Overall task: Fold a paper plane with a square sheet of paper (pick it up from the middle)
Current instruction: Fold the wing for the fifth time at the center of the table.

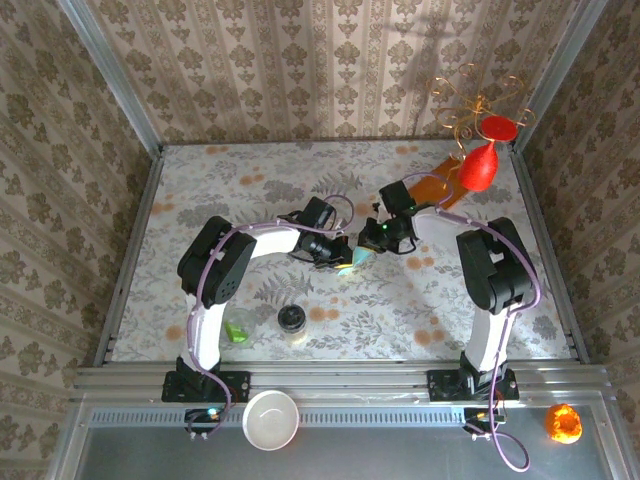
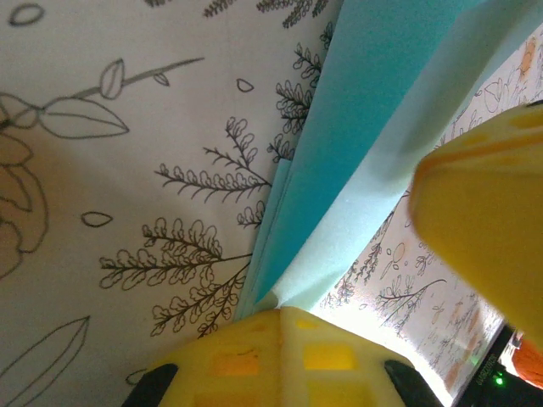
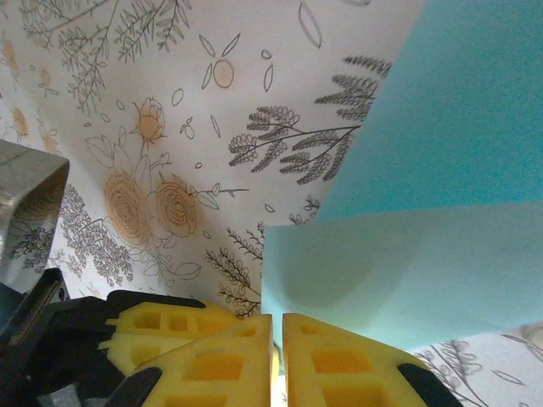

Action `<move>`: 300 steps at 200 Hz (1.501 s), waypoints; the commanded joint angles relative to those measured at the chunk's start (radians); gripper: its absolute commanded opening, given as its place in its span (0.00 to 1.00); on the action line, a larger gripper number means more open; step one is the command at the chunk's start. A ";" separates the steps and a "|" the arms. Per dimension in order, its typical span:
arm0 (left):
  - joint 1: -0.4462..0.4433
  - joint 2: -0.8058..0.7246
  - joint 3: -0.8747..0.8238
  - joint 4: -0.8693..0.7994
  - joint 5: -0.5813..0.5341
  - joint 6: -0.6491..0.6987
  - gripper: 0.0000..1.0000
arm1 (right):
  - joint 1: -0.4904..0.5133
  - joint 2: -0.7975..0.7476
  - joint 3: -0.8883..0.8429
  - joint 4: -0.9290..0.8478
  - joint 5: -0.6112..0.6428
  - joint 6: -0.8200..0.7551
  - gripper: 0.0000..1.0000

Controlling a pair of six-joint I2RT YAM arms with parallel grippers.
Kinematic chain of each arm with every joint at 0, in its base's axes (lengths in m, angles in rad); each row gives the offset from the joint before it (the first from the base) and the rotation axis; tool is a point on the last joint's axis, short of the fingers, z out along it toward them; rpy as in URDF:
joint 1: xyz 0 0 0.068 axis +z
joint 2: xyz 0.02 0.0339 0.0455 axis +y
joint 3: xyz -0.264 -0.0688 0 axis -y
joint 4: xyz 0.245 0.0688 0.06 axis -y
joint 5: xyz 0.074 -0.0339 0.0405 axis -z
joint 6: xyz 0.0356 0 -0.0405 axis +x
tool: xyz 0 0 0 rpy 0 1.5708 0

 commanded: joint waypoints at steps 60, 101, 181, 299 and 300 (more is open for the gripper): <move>0.006 0.044 -0.008 -0.083 -0.030 -0.004 0.03 | 0.012 0.074 0.031 -0.046 0.082 0.027 0.14; 0.010 0.038 -0.020 -0.081 -0.028 -0.007 0.03 | -0.010 0.073 0.005 -0.032 0.101 0.038 0.14; 0.006 -0.047 -0.004 -0.027 0.006 0.028 0.06 | -0.022 0.102 -0.048 -0.006 0.074 0.020 0.08; -0.030 0.006 0.068 -0.094 0.014 0.088 0.07 | -0.043 0.117 -0.080 0.009 0.051 0.014 0.08; -0.030 0.006 0.069 -0.096 0.014 0.089 0.07 | -0.043 0.118 -0.079 0.008 0.051 0.014 0.08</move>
